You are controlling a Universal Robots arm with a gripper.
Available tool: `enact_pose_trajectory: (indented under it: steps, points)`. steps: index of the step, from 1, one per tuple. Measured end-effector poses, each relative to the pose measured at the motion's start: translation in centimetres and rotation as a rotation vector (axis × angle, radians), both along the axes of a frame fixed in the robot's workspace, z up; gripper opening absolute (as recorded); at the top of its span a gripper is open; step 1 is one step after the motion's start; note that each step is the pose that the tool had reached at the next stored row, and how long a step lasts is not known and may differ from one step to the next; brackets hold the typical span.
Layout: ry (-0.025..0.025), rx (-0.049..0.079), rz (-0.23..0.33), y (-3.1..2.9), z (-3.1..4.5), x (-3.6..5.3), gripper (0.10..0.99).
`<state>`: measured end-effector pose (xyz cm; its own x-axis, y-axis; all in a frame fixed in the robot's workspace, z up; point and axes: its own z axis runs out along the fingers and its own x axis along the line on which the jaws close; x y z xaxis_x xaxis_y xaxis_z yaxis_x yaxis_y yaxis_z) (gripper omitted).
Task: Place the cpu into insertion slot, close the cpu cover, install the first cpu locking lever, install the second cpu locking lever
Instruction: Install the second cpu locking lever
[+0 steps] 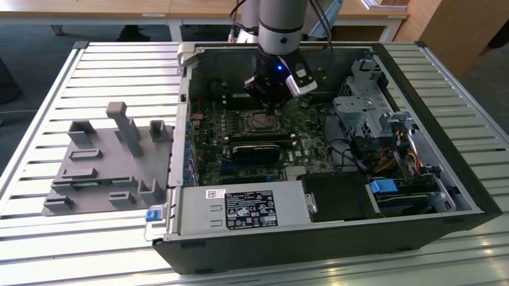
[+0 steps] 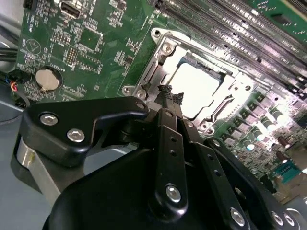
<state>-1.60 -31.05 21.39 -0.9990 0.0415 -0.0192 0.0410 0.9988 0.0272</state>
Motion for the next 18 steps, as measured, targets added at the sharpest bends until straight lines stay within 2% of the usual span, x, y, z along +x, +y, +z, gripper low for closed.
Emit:
enact_pose_trajectory:
  steps: [4, 12, 18]
  points:
    - [-0.0001, 0.0, 0.0, -0.07, 0.43, 0.0, 0.106]
    - [0.0, 0.0, 0.0, -0.07, 2.83, 0.0, 0.106]
    - [0.0, 0.0, 0.0, -0.45, 3.07, -0.05, 0.106]
